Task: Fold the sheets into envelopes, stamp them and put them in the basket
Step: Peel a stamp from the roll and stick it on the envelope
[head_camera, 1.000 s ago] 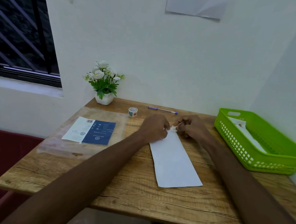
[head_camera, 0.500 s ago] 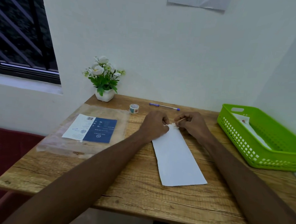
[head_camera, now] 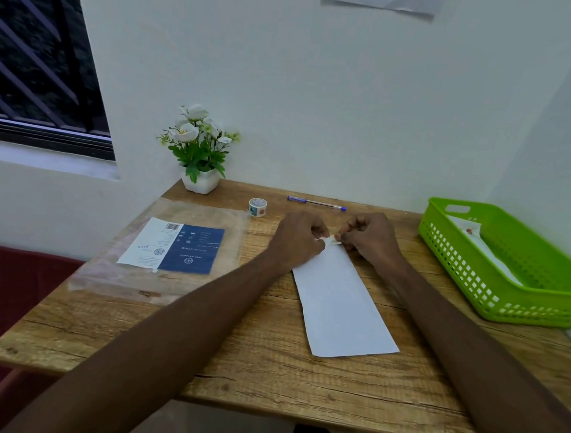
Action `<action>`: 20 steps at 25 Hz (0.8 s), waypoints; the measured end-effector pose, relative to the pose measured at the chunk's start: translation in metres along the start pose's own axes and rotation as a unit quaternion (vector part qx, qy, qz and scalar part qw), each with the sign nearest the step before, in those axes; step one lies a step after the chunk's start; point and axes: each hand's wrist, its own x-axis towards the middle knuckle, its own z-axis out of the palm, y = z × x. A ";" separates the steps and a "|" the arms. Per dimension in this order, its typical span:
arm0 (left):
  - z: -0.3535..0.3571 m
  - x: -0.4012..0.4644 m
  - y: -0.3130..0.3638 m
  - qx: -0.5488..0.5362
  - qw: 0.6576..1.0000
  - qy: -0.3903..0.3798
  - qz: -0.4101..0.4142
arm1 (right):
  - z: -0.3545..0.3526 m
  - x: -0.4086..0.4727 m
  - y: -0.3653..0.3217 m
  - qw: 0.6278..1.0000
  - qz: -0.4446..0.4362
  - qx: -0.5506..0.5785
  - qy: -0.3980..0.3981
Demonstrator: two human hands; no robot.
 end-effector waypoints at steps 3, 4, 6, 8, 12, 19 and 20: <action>0.000 -0.001 0.000 -0.003 1.000 -0.001 0.001 | -0.002 0.001 0.000 1.000 -0.002 0.002 -0.015; -0.001 -0.001 0.000 -0.004 1.000 0.001 0.001 | -0.003 0.001 0.000 1.000 -0.001 0.001 -0.021; -0.001 -0.001 0.001 -0.004 1.000 0.002 0.003 | -0.003 0.001 -0.001 1.000 0.004 0.000 -0.029; -0.001 -0.001 0.001 0.001 1.000 -0.001 0.006 | -0.003 0.001 -0.002 0.999 0.005 -0.005 -0.032; 0.000 -0.001 0.001 0.011 1.000 -0.005 0.008 | -0.005 0.003 -0.004 0.998 0.003 -0.021 -0.058; 0.001 -0.001 0.002 0.027 1.000 -0.005 0.002 | -0.009 0.006 -0.005 0.995 -0.002 -0.039 -0.087; 0.001 -0.001 0.003 0.030 1.000 -0.008 0.001 | -0.009 0.005 -0.005 0.996 -0.003 -0.040 -0.085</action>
